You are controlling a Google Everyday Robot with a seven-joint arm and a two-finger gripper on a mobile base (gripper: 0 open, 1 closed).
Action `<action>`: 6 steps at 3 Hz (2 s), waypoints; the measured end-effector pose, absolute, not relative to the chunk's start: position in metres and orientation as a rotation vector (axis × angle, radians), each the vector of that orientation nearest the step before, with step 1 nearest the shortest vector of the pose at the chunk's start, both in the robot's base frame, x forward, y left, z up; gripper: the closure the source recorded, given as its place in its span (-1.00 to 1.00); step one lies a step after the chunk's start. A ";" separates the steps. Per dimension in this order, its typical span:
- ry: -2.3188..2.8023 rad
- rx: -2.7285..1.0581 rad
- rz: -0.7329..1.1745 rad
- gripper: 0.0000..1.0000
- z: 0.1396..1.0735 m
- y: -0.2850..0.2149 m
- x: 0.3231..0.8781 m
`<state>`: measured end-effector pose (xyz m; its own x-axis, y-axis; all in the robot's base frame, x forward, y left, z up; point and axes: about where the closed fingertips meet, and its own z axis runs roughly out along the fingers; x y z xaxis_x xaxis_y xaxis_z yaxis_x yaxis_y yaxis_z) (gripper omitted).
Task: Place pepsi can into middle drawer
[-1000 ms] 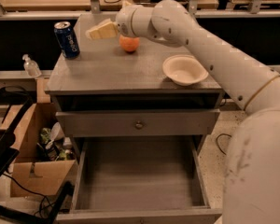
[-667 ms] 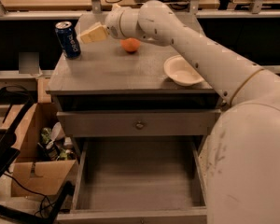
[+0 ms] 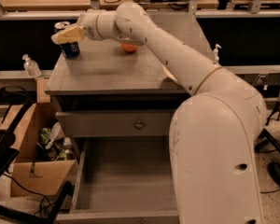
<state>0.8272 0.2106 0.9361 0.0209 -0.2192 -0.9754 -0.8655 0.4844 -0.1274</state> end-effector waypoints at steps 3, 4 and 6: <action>1.590 -0.958 0.686 -1.00 0.913 0.253 0.834; 1.608 -0.959 0.627 -0.47 0.901 0.252 0.835; 1.607 -0.965 0.638 0.46 0.900 0.257 0.834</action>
Offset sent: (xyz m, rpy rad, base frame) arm 0.0086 0.0427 -0.0134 0.0878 0.1079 0.0036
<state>0.8337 0.2570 0.8995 -0.0661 -0.2570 -0.9641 -0.8486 0.5227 -0.0812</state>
